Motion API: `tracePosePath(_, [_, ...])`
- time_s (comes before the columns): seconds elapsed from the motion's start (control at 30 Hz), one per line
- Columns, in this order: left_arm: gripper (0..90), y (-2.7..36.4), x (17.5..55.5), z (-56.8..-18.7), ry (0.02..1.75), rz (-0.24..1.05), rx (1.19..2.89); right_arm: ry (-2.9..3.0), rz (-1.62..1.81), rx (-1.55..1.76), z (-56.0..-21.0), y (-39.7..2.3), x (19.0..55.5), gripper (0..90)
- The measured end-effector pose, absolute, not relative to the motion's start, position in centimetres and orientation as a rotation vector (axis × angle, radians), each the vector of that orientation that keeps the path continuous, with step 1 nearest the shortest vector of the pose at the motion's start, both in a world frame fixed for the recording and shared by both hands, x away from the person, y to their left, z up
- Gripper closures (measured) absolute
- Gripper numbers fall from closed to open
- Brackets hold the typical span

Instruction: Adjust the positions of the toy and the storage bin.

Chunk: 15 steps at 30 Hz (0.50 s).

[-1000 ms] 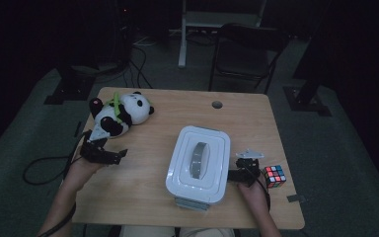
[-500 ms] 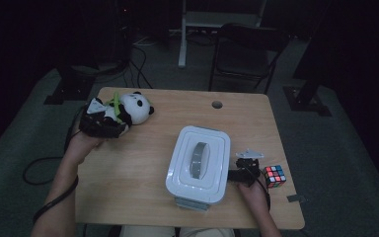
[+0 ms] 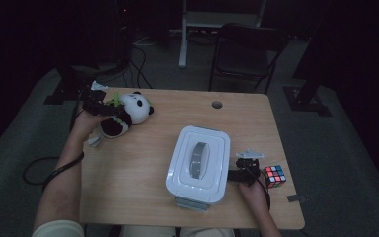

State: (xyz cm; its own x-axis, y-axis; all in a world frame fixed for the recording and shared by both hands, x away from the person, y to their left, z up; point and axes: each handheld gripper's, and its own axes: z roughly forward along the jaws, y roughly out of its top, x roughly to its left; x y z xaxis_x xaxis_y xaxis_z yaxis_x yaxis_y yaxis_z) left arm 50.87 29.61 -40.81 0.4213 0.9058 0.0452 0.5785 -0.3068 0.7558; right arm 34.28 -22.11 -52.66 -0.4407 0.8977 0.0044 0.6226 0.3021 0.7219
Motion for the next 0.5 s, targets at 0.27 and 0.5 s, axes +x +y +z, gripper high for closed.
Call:
tracePosePath(0.27, [5.2,30.1,53.0,-43.1,1.321,0.573,1.992,2.174,0.931,1.358,-52.7,-22.1,34.3,12.6])
tracePosePath(0.5, [25.7,30.0,52.9,-44.5,1.322,0.546,1.988,2.174,0.931,1.357,-52.7,-22.1,34.3,12.6])
